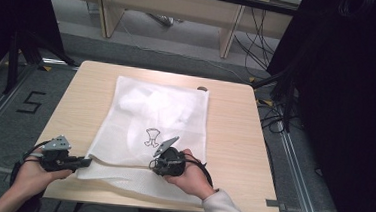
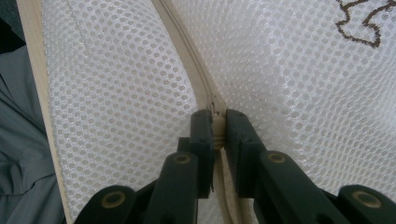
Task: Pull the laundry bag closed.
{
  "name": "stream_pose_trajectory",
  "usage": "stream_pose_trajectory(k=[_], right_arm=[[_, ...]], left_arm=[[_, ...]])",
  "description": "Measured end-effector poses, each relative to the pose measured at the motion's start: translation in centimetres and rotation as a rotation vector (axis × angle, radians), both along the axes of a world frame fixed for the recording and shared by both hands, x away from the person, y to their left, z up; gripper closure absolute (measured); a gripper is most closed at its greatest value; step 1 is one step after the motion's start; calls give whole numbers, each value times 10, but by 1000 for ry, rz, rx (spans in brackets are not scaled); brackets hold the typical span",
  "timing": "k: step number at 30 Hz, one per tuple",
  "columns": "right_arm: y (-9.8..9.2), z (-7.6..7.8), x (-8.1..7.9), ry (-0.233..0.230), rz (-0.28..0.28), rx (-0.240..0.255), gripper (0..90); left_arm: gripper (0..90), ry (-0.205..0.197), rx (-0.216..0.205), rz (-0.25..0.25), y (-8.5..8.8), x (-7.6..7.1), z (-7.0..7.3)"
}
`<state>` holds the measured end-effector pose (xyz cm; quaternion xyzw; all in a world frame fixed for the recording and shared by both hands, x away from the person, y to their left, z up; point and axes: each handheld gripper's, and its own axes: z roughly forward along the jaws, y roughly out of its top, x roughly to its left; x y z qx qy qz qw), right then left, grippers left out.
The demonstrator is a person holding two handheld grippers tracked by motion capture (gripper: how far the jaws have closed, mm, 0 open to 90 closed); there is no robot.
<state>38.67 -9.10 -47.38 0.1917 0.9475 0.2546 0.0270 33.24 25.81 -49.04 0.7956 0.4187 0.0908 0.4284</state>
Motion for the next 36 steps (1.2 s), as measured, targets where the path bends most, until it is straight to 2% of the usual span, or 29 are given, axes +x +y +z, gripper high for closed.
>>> stream_pose_trajectory(k=[36], right_arm=[[-13, 2, 0, -4, -22, -4, 823]], left_arm=[[847, 3, -11, 1, 0, 0, 0]])
